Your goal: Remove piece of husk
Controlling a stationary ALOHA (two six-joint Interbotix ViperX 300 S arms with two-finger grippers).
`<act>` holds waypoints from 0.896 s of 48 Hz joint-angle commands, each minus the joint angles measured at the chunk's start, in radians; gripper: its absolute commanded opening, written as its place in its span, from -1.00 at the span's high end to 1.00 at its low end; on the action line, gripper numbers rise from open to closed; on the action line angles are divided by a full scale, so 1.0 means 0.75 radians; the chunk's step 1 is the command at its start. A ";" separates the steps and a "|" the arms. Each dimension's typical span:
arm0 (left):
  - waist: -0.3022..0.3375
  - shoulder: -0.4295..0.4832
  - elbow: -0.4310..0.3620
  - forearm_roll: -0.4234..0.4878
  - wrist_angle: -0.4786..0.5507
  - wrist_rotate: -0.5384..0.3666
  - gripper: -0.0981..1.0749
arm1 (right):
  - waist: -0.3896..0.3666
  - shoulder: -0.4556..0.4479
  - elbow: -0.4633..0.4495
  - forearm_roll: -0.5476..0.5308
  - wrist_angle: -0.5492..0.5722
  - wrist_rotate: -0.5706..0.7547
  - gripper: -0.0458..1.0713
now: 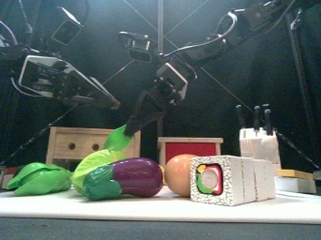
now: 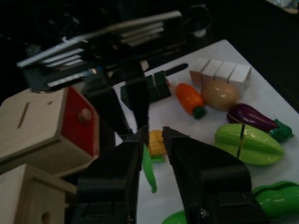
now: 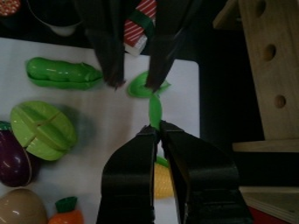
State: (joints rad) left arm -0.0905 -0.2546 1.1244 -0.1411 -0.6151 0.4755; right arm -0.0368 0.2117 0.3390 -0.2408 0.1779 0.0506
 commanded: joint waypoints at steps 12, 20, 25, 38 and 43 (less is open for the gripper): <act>-0.049 -0.166 0.080 -0.211 -0.059 0.002 -0.32 | -0.002 0.043 -0.125 0.004 0.012 0.002 0.06; -0.049 -0.209 0.108 -0.213 -0.059 0.000 -0.32 | -0.004 0.074 -0.157 0.000 0.027 0.002 0.06; -0.051 -0.233 0.135 -0.215 -0.059 0.002 -0.32 | -0.004 0.080 -0.160 0.000 0.031 0.002 0.06; -0.041 -0.276 0.184 -0.243 -0.059 0.000 -0.32 | -0.004 0.090 -0.166 0.008 0.033 0.004 0.06; -0.037 -0.295 0.202 -0.272 -0.059 0.000 -0.32 | -0.004 0.106 -0.182 0.008 0.033 0.004 0.05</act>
